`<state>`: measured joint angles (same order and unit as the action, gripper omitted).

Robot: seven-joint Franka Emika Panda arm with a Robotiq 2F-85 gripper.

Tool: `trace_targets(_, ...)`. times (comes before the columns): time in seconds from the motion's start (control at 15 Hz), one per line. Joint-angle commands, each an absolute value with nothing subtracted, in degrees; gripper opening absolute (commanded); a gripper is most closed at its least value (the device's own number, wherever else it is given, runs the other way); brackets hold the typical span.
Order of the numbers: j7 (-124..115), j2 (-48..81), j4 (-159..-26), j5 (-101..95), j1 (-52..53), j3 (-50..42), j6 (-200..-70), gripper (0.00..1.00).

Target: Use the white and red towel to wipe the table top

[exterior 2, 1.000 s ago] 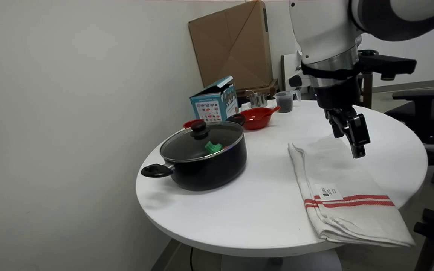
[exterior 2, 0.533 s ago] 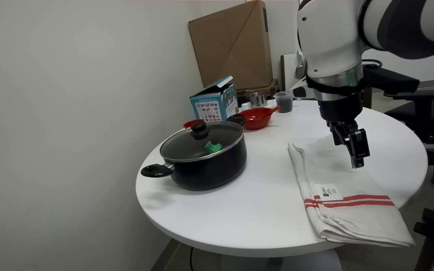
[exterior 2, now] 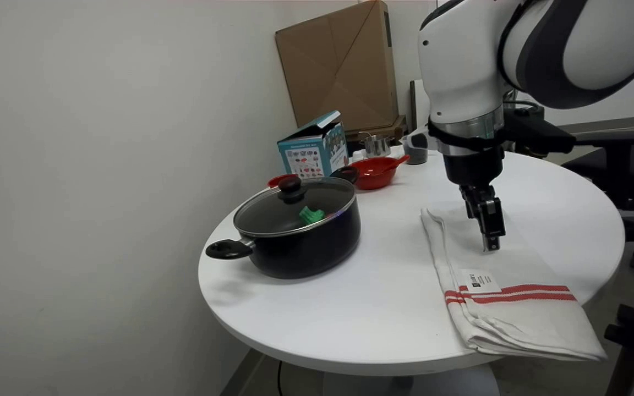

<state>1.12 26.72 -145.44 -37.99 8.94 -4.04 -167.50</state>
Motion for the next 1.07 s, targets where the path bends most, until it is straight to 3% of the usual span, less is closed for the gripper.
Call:
trace_targets(0.0,2.6,29.5,-144.9,-34.8,7.1,-0.3,-167.3,1.00)
trace_targets(0.07,3.1,29.8,-145.3,-34.3,6.7,0.7,-166.8,1.00)
trace_targets(0.2,3.7,30.6,-145.7,-33.7,5.9,2.2,-166.3,0.74)
trace_targets(0.8,8.4,30.5,-145.3,-28.6,5.9,2.3,-165.7,0.06)
trace_targets(1.0,9.4,30.4,-144.9,-27.6,6.9,0.6,-166.1,0.00)
